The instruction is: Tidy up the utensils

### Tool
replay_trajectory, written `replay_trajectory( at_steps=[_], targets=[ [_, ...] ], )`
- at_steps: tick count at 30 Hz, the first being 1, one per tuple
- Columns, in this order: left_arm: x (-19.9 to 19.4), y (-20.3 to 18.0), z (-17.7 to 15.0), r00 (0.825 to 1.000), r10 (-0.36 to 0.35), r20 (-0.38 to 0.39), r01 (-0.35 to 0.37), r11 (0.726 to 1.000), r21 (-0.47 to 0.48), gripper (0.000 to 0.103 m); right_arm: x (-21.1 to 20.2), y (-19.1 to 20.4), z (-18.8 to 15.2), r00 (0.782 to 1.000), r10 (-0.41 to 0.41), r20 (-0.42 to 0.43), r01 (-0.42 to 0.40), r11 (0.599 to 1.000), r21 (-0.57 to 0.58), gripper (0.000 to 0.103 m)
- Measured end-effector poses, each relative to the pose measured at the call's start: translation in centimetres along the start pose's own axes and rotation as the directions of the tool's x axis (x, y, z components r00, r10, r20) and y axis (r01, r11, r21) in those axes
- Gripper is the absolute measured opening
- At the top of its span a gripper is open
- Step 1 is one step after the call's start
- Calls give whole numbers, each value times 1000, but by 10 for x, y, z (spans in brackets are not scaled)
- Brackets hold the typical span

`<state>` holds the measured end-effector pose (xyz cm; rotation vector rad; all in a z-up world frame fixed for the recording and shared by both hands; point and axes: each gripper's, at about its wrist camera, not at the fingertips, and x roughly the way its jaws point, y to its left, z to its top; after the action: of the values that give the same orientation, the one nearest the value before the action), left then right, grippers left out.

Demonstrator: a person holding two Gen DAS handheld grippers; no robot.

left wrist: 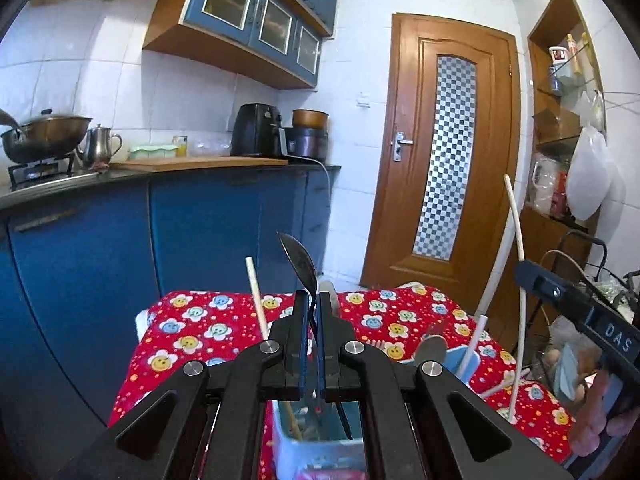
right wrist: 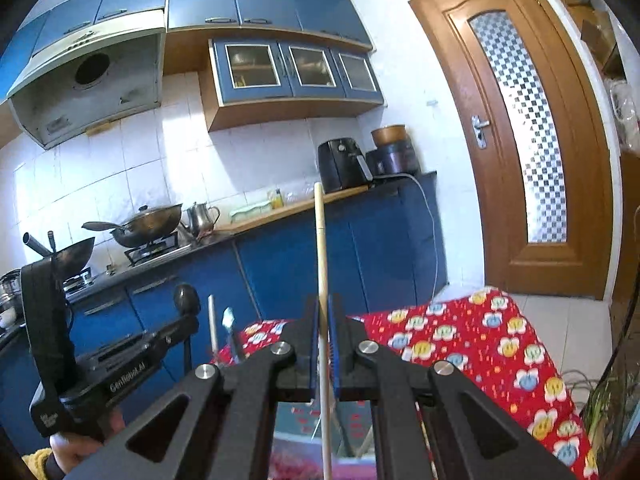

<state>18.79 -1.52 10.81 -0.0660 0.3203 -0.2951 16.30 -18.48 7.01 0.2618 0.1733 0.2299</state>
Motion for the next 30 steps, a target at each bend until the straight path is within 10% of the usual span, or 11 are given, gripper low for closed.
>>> replay_trajectory(
  at_steps=[15, 22, 30],
  targets=[
    [23, -8, -37, 1000, 11, -23, -10, 999, 35, 4, 47, -14, -29, 998, -53, -32, 51, 998, -43, 6],
    [14, -10, -37, 999, -6, -54, 7, 1000, 20, 44, 45, -14, -34, 995, -27, -91, 23, 999, -45, 13],
    [-10, -13, -35, 997, -7, -76, 10, 1000, 30, 47, 24, -8, -30, 997, -7, -81, 4, 999, -32, 24]
  ],
)
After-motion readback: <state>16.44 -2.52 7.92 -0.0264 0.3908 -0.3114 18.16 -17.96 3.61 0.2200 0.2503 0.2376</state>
